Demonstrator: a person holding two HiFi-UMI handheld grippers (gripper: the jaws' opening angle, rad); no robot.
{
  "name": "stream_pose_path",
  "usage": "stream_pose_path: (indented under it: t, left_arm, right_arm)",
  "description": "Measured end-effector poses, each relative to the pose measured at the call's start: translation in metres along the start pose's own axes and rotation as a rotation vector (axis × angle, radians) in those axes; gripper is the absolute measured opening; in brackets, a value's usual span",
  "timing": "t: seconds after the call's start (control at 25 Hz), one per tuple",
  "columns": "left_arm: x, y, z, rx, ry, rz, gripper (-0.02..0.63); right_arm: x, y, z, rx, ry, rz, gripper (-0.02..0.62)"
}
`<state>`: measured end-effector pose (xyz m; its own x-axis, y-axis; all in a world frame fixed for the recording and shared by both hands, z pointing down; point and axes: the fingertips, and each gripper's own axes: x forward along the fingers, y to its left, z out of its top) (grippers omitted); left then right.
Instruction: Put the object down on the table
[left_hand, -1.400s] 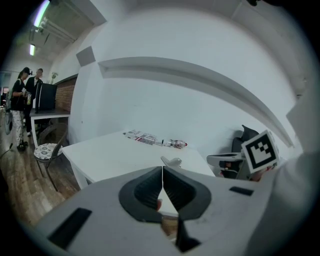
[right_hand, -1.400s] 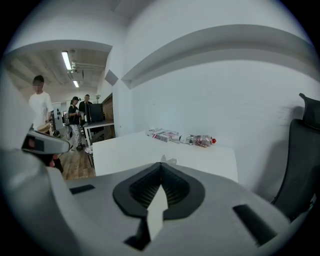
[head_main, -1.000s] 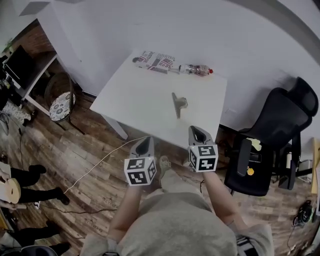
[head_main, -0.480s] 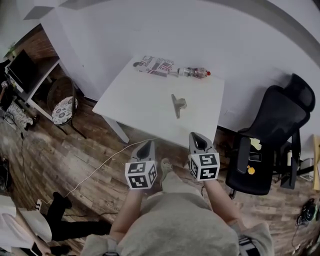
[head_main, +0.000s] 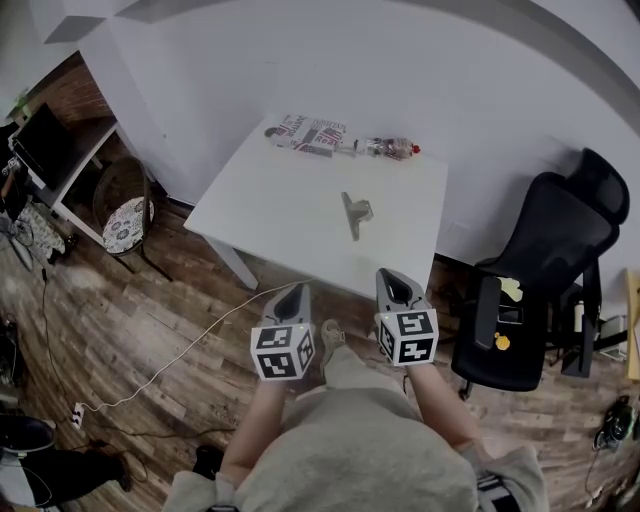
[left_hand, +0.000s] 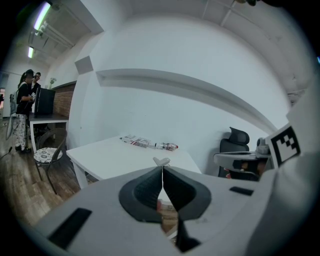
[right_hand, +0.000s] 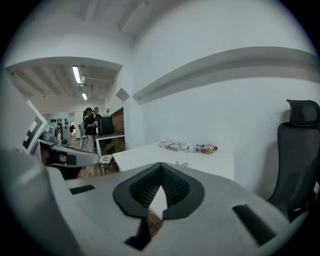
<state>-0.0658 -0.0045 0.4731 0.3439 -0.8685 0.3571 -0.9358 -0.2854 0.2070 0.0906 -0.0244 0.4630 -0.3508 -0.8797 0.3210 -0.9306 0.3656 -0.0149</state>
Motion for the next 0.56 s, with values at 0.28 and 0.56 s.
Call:
stream_pose_path:
  t: [0.28,0.56]
  left_arm:
    - [0.0009,0.0013,-0.0009,0.000,0.006,-0.010,0.008]
    - [0.0074,0.0050,0.0002,0.000,0.013,-0.025,0.008]
  right_arm:
    - [-0.0001,0.0034,0.0026,0.011,-0.011,-0.002,0.000]
    - [0.0083,0.0041,0.0040,0.019,-0.011,-0.001,0.000]
